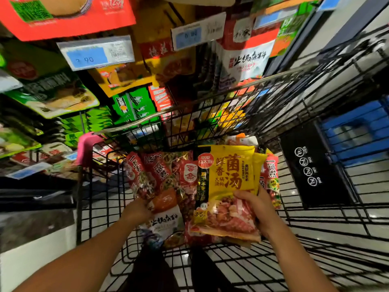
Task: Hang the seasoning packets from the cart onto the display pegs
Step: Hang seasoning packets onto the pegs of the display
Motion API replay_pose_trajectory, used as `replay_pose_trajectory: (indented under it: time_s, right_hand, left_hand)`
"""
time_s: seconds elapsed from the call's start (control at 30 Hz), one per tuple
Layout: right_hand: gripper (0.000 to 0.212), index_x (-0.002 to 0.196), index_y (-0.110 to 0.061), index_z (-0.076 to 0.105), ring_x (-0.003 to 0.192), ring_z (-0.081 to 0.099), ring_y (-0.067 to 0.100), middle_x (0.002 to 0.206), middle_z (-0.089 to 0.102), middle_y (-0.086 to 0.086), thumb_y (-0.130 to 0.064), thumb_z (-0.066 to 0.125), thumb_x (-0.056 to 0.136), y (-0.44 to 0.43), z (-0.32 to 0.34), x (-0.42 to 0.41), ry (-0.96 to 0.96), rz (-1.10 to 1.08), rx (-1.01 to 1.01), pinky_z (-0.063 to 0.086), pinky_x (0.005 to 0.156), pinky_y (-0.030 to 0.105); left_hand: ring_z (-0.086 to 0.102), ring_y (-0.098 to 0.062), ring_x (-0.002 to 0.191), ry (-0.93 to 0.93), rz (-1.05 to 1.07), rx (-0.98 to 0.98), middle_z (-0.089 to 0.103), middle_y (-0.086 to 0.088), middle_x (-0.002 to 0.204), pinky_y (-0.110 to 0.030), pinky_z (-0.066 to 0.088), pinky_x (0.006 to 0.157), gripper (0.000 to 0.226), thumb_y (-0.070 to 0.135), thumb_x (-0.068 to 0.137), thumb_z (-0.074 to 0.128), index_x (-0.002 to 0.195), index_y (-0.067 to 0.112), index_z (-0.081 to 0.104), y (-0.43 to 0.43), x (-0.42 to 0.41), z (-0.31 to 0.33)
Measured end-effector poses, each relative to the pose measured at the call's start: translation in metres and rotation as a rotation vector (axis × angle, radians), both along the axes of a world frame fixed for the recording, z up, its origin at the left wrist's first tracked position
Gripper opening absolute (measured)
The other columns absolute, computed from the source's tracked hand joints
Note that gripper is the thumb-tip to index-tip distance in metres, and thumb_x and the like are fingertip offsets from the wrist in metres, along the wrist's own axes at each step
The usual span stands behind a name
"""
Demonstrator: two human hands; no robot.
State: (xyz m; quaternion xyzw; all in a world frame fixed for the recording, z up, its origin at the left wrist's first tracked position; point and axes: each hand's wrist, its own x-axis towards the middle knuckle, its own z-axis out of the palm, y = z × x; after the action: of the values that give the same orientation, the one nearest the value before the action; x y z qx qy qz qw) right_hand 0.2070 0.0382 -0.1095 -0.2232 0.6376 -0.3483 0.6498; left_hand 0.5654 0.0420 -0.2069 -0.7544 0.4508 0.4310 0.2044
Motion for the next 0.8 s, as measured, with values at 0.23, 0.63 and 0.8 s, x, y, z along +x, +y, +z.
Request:
replay_pose_trajectory:
  time_s: [0.23,0.63,0.8]
  right_hand:
    - [0.071,0.131,-0.020,0.062,0.107,0.073,0.036,0.118,0.075,0.011,-0.015,0.088,0.065,0.001,-0.004,-0.003,-0.013,0.002,0.013,0.052,0.101,0.062]
    - [0.062,0.129,-0.020,0.061,0.100,0.075,0.036,0.114,0.076,0.013,-0.007,0.084,0.073,0.000,0.000,-0.001,0.004,0.010,0.014,0.056,0.095,0.057]
    - [0.072,0.128,-0.022,0.062,0.103,0.074,0.036,0.114,0.076,0.011,-0.019,0.089,0.062,0.001,-0.002,-0.004,0.023,0.016,-0.002,0.053,0.099,0.062]
  left_hand:
    - [0.062,-0.014,0.072,0.130,0.271,-0.295,0.067,0.000,0.079,-0.027,0.043,0.058,0.020,0.030,0.081,0.085,0.080,0.019,0.068,0.003,-0.005,0.019]
    - [0.054,-0.007,0.063,0.395,0.036,-0.651,0.059,0.011,0.068,-0.027,0.039,0.058,0.024,0.032,0.087,0.080,0.071,0.027,0.063,-0.075,-0.022,0.064]
    - [0.068,-0.027,0.101,0.580,0.892,-0.649,0.066,-0.005,0.112,-0.042,0.059,0.082,0.076,-0.003,0.068,0.090,0.128,0.016,0.048,-0.041,-0.018,0.031]
